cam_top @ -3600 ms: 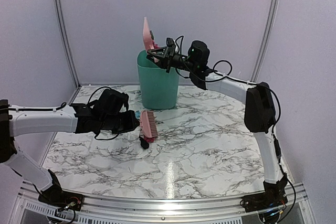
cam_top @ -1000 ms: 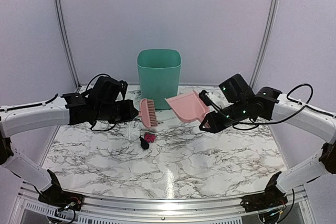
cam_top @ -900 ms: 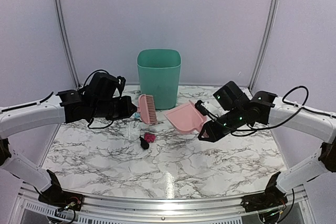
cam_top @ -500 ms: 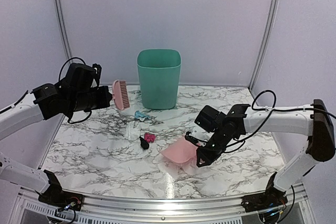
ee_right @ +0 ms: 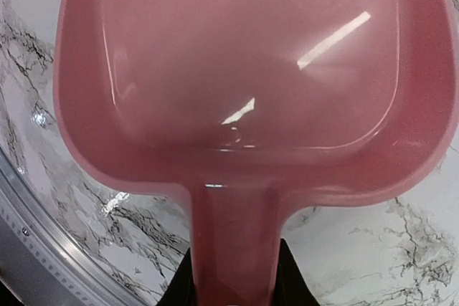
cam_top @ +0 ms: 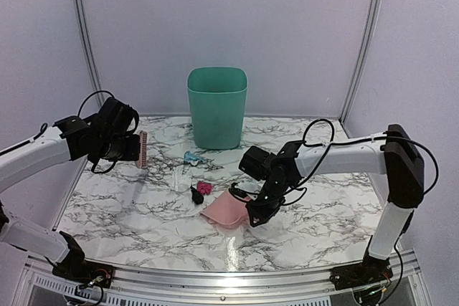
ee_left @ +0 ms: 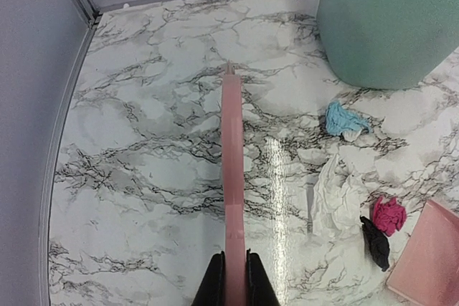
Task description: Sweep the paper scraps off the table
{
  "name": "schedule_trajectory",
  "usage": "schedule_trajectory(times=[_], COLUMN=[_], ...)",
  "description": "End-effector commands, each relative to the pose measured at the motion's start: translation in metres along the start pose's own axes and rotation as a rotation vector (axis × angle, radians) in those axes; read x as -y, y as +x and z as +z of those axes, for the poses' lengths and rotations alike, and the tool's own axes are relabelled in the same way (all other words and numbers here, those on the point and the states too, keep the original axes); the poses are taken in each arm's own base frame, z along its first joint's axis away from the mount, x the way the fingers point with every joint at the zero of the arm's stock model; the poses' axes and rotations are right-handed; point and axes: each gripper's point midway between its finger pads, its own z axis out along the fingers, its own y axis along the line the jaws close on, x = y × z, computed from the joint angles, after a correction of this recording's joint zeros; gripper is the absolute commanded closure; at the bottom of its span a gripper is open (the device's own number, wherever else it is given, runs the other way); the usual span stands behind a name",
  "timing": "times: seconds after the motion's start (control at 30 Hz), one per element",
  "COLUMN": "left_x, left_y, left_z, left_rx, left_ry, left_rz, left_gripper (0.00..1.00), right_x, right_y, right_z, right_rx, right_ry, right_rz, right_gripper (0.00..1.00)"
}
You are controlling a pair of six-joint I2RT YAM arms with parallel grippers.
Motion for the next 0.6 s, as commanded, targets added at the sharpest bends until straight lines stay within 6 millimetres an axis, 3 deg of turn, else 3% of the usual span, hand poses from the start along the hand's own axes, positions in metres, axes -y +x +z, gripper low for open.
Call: schedule_trajectory(times=[0.0, 0.33, 0.57], left_x=[0.007, 0.06, 0.098], left_y=[0.024, 0.056, 0.069], left_z=[0.021, 0.046, 0.034], left_rx=[-0.116, -0.3, -0.342], left_ry=[0.012, 0.186, 0.289], left_rz=[0.076, 0.128, 0.17], left_gripper=[1.0, 1.0, 1.0], right_x=[0.0, 0.002, -0.002], right_y=[-0.02, -0.043, -0.064], right_z=[0.001, 0.011, 0.014], right_rx=[0.016, 0.027, 0.057], right_ry=[0.03, 0.048, 0.018], right_rz=[-0.06, -0.126, -0.184], right_gripper=[1.0, 1.0, 1.0])
